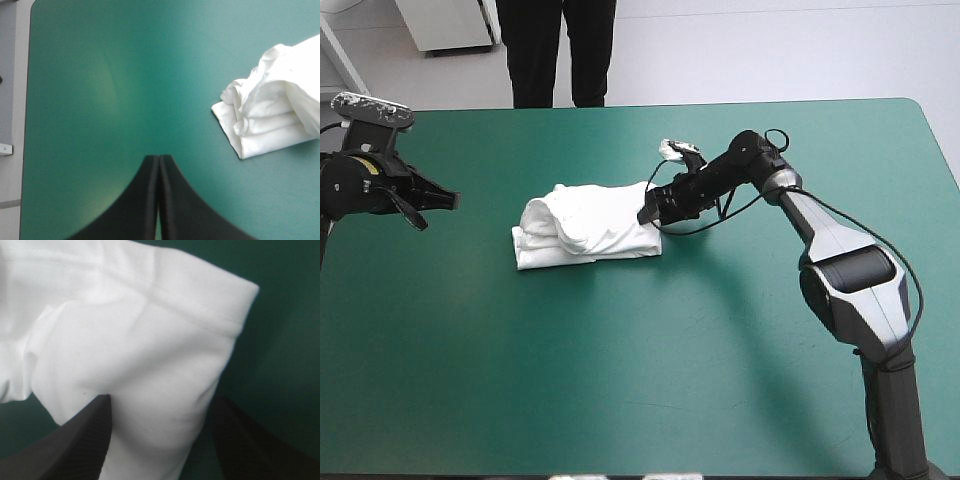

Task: Fold the cloth

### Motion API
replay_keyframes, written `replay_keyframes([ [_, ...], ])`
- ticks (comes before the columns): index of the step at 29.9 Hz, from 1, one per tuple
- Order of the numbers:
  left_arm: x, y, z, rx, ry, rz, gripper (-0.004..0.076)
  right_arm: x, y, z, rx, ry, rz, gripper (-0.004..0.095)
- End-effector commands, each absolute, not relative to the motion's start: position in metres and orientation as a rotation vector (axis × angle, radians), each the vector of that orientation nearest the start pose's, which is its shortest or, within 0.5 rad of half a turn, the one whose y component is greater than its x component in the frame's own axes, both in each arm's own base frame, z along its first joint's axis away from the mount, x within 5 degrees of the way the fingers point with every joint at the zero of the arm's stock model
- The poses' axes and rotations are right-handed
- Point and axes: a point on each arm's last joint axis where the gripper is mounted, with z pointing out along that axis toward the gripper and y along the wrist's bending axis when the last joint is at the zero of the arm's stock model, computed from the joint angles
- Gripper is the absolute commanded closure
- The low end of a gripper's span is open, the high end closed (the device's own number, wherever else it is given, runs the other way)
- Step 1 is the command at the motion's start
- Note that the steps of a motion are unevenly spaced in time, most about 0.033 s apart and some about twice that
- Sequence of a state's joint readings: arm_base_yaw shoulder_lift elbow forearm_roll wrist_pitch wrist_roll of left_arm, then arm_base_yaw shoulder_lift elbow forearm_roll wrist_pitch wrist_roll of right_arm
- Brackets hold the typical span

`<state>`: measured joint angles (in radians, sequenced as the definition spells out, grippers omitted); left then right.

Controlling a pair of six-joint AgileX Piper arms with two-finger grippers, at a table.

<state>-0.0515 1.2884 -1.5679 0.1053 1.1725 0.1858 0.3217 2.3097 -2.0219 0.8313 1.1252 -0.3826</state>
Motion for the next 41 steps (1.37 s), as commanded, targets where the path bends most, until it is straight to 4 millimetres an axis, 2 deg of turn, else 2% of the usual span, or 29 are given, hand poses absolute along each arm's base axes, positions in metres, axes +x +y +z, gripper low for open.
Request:
replay_keyframes([
  [1, 0.239, -0.004, 0.467, 0.262, 2.266, 0.194, 0.0733, 0.445, 0.225, 0.25, -0.594, 2.5, 1.165, 0.0354],
  [6, 0.236, -0.004, 0.468, 0.261, 2.265, 0.194, 0.0733, 0.445, 0.234, 0.233, -0.605, 2.54, 1.175, 0.0355],
  [8, 0.233, -0.004, 0.47, 0.26, 2.256, 0.194, 0.0733, 0.446, 0.234, 0.231, -0.598, 2.542, 1.171, 0.0389],
  [10, 0.231, -0.004, 0.471, 0.259, 2.25, 0.194, 0.0733, 0.447, 0.233, 0.229, -0.601, 2.543, 1.14, 0.0502],
  [14, 0.226, -0.003, 0.475, 0.256, 2.235, 0.195, 0.0733, 0.448, 0.231, 0.228, -0.648, 2.534, 1.089, 0.0875],
  [15, 0.225, -0.003, 0.476, 0.256, 2.233, 0.195, 0.0733, 0.449, 0.23, 0.227, -0.654, 2.539, 1.07, 0.092],
  [21, 0.221, -0.004, 0.478, 0.25, 2.222, 0.184, 0.0733, 0.45, 0.214, 0.225, -0.716, 2.606, 0.903, 0.0908],
  [25, 0.221, -0.005, 0.478, 0.251, 2.222, 0.166, 0.0733, 0.452, 0.187, 0.228, -0.727, 2.685, 0.749, 0.0908],
  [29, 0.221, -0.007, 0.478, 0.251, 2.218, 0.13, 0.0733, 0.457, 0.153, 0.239, -0.671, 2.716, 0.688, 0.0908],
  [35, 0.222, -0.007, 0.478, 0.251, 2.214, 0.128, 0.0733, 0.461, 0.08, 0.261, -0.497, 2.729, 0.578, 0.0908],
  [41, 0.222, -0.007, 0.479, 0.25, 2.206, 0.128, 0.0733, 0.446, 0.009, 0.279, -0.3, 2.752, 0.473, 0.0908],
])
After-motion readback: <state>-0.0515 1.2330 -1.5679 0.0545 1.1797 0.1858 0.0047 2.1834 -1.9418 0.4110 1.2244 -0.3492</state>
